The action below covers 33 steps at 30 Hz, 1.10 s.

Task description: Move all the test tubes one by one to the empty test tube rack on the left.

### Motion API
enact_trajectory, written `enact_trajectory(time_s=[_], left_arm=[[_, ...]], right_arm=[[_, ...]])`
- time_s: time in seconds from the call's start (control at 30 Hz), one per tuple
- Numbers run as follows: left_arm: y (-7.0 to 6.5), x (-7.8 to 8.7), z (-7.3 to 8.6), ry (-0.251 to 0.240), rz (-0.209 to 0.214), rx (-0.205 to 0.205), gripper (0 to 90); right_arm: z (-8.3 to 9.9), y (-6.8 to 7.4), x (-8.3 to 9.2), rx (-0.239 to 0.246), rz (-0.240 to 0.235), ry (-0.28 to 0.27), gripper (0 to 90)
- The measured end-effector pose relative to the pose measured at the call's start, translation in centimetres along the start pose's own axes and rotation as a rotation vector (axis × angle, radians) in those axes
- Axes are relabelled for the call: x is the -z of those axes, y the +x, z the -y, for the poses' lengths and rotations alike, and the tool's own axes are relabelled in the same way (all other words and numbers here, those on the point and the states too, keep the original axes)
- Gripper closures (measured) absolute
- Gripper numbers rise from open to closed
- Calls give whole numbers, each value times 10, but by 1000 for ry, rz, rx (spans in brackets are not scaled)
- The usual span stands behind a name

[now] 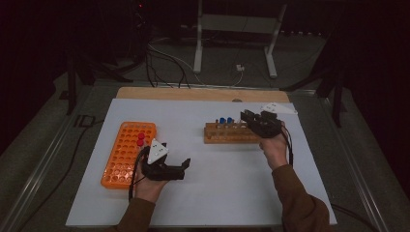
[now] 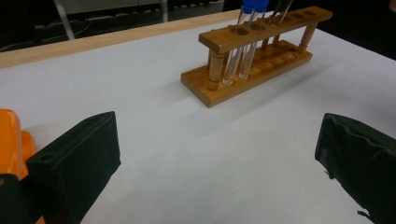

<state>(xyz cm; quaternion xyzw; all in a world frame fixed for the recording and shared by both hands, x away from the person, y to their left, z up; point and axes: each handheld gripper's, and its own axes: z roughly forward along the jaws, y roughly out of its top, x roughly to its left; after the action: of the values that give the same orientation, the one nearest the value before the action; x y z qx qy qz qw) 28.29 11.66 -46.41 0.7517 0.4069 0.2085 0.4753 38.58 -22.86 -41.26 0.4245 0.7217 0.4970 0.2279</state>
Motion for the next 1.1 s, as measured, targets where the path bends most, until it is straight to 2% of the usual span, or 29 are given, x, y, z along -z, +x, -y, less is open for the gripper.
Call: enact_trajectory(time_s=[0.2, 0.37, 0.63, 0.83, 1.0, 1.1], left_arm=[[-5, -5, -5, -8, 10, -6, 8], [-11, -12, -10, -11, 19, -19, 8], [-27, -28, -21, -7, 50, -55, 38], [-39, -39, -27, -1, 71, -88, 78], [-47, -43, -31, -8, 66, -123, 178], [-50, -44, -31, -10, 64, -145, 271]], right_arm=[[-1, 5, 10, 2, -41, -13, 762], [2, 15, 14, 28, -78, -10, 762], [9, 39, 16, 51, -171, 0, 762], [14, 59, 12, 72, -239, 32, 762], [20, 75, 8, 83, -290, 59, 761], [23, 82, 5, 85, -317, 72, 761]])
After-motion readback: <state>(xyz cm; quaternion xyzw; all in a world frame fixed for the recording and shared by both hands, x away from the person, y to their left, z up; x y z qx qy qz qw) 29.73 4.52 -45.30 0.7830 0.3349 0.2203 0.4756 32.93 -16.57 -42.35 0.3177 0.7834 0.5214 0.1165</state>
